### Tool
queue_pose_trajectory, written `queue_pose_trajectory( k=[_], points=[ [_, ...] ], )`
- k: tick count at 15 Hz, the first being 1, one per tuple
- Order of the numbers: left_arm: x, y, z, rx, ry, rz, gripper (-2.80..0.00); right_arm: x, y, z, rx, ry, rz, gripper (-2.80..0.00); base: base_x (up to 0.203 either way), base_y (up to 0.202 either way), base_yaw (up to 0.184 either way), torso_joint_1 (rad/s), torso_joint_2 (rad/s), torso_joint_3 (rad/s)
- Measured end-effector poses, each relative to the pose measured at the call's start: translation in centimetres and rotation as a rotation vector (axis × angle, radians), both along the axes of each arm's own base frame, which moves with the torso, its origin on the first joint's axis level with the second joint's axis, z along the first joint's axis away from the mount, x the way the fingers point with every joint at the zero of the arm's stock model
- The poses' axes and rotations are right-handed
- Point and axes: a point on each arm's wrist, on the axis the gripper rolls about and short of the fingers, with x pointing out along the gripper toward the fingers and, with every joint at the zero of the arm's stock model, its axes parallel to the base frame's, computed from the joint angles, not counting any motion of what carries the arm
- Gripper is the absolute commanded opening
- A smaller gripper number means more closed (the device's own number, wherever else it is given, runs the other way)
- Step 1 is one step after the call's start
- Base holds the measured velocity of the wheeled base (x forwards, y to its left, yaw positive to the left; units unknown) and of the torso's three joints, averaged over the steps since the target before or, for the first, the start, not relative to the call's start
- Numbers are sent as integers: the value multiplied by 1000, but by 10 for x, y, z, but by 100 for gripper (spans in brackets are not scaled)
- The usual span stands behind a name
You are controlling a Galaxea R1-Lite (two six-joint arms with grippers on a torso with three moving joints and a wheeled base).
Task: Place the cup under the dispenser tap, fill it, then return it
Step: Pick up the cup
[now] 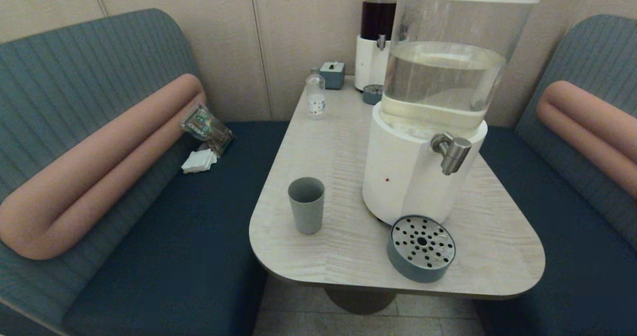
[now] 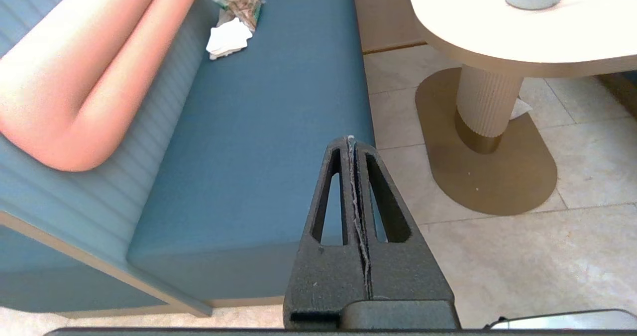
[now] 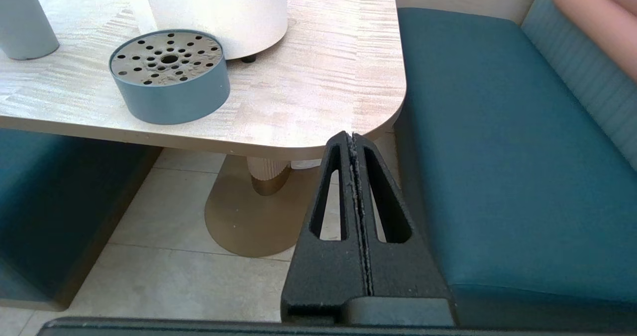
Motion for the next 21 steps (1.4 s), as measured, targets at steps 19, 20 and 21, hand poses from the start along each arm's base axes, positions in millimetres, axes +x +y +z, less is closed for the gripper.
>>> queue_pose_trajectory(
  k=[19,20,21],
  points=[
    [101,-17,174,-383,-79,-687,-280,0,0,0,0,0,0,-280,0,0,0,0,0,0],
    [126,-18,173,-378,-83,-711,0,0,0,0,0,0,-1,-280,0,0,0,0,0,0],
    [150,-20,170,-368,-93,-736,0,0,0,0,0,0,-1,-280,0,0,0,0,0,0]
  ],
)
